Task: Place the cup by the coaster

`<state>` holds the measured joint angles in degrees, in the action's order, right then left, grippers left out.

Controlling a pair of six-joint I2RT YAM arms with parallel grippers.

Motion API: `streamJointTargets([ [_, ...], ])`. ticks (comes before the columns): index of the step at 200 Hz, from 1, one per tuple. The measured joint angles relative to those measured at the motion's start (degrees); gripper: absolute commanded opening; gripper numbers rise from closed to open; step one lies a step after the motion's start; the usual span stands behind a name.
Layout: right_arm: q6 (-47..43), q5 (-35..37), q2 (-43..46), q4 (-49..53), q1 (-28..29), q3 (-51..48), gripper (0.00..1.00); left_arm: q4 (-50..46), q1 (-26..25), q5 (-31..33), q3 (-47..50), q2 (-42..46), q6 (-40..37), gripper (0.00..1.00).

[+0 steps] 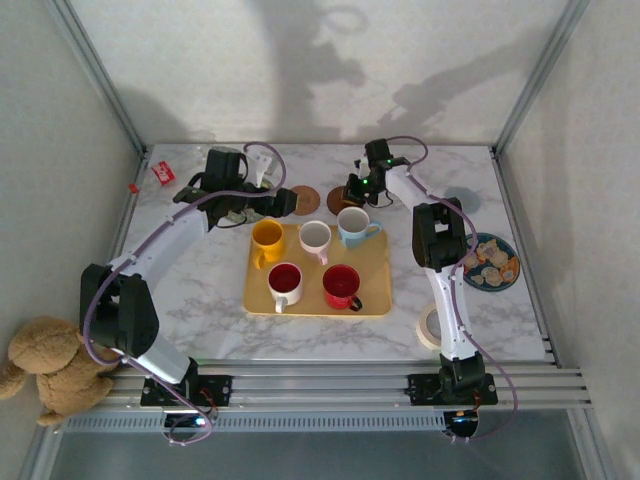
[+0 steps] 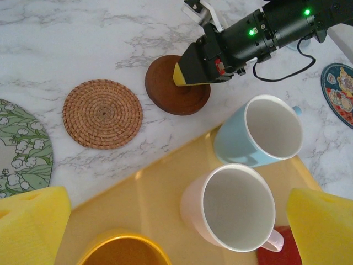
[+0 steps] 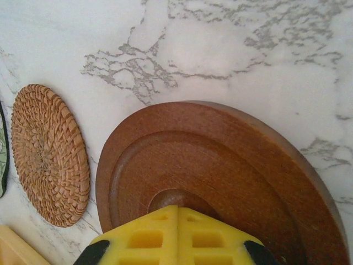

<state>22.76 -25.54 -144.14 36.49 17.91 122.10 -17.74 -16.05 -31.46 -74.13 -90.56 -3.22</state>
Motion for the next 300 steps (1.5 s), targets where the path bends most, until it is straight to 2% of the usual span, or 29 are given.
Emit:
streamJointTargets([
  [71, -0.1, 0.4, 0.0, 3.6, 0.1, 1.8, 0.10, 0.0, 0.0, 0.0, 0.0, 0.0, -1.0, 1.00],
  [135, -1.1, 0.6, -0.1, 6.9, 0.2, 10.1, 0.12, 0.2, 0.0, 0.0, 0.1, 0.2, -1.0, 1.00],
  [190, -2.0, 1.6, 1.6, 9.5, 0.0, 10.3, 0.16, 0.3, 0.0, 0.0, 0.1, 1.6, -1.5, 1.00],
  [230, -3.8, 4.1, 10.2, 11.6, -0.8, 8.1, 0.29, 0.7, 0.0, 0.0, -0.7, 2.9, -2.6, 1.00],
  [300, -6.0, 10.2, 32.5, 13.4, -1.6, -4.9, 0.56, 0.8, 0.0, 0.0, -0.8, 7.1, -6.1, 1.00],
])
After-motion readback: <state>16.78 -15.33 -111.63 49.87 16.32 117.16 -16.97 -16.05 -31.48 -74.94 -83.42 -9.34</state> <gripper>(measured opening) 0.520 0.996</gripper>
